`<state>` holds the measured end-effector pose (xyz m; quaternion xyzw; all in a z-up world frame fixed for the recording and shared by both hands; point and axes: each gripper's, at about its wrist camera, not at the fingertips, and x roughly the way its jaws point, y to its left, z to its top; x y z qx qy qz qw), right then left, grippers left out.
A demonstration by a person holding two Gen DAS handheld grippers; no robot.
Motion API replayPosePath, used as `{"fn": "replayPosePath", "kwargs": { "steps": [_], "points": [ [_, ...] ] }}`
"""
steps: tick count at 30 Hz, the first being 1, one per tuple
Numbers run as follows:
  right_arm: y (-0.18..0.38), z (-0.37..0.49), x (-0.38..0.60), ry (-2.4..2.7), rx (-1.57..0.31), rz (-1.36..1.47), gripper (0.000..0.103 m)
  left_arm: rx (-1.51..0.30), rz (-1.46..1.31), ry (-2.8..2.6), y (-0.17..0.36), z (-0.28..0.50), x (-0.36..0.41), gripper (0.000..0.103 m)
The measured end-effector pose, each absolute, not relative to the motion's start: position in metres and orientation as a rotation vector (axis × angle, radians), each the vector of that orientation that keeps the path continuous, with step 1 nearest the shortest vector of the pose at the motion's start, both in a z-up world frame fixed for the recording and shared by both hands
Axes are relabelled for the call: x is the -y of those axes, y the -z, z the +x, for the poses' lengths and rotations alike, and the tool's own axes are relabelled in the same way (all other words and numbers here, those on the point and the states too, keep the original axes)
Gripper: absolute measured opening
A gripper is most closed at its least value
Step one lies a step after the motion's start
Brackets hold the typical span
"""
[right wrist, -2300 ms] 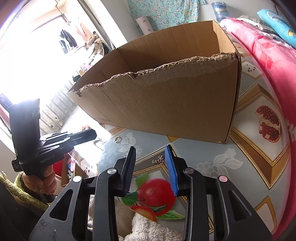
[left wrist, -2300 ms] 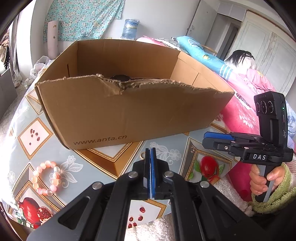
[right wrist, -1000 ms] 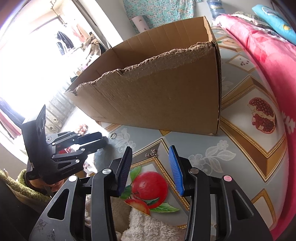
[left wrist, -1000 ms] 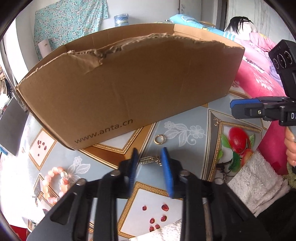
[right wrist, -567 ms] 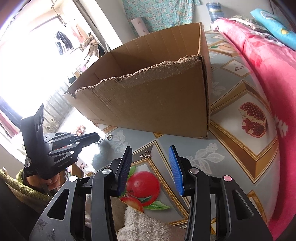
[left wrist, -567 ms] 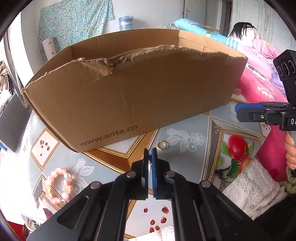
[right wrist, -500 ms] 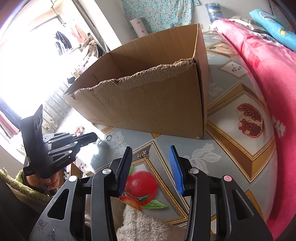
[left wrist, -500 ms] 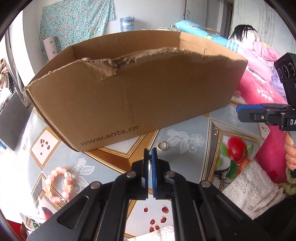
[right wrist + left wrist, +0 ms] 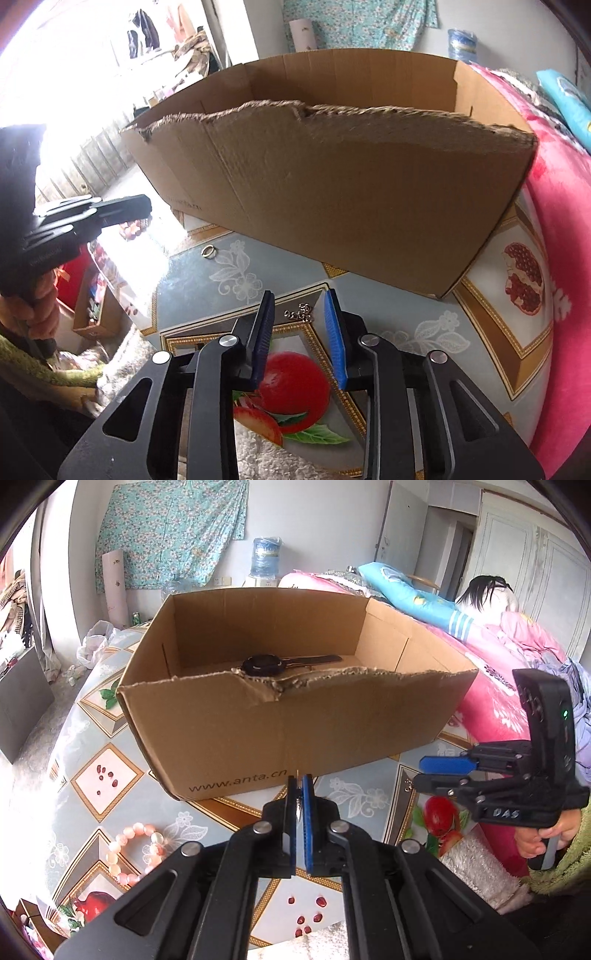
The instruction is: Organize jewelry
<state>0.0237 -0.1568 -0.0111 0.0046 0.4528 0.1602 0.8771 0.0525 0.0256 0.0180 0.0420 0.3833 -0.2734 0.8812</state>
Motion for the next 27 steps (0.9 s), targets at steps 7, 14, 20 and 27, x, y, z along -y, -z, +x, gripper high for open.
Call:
{"fn": "replayPosePath", "kwargs": {
  "steps": [7,14,20,27],
  "points": [
    [0.016,0.023,0.142,-0.318,-0.951,-0.124,0.002,-0.784,0.075,0.571,-0.025,0.049,-0.03,0.002],
    [0.003,0.019,0.16,-0.354,-0.942,-0.019,0.0,-0.756,0.057,0.577,-0.039,0.043,-0.038,0.002],
    [-0.025,0.01,0.178,-0.375,-0.887,0.068,0.0,-0.717,0.046,0.603,-0.062,0.037,-0.04,0.002],
    [-0.089,0.011,0.19,-0.431,-0.736,0.112,0.0,-0.647,-0.019,0.729,-0.104,0.042,-0.034,0.002]
  ]
}}
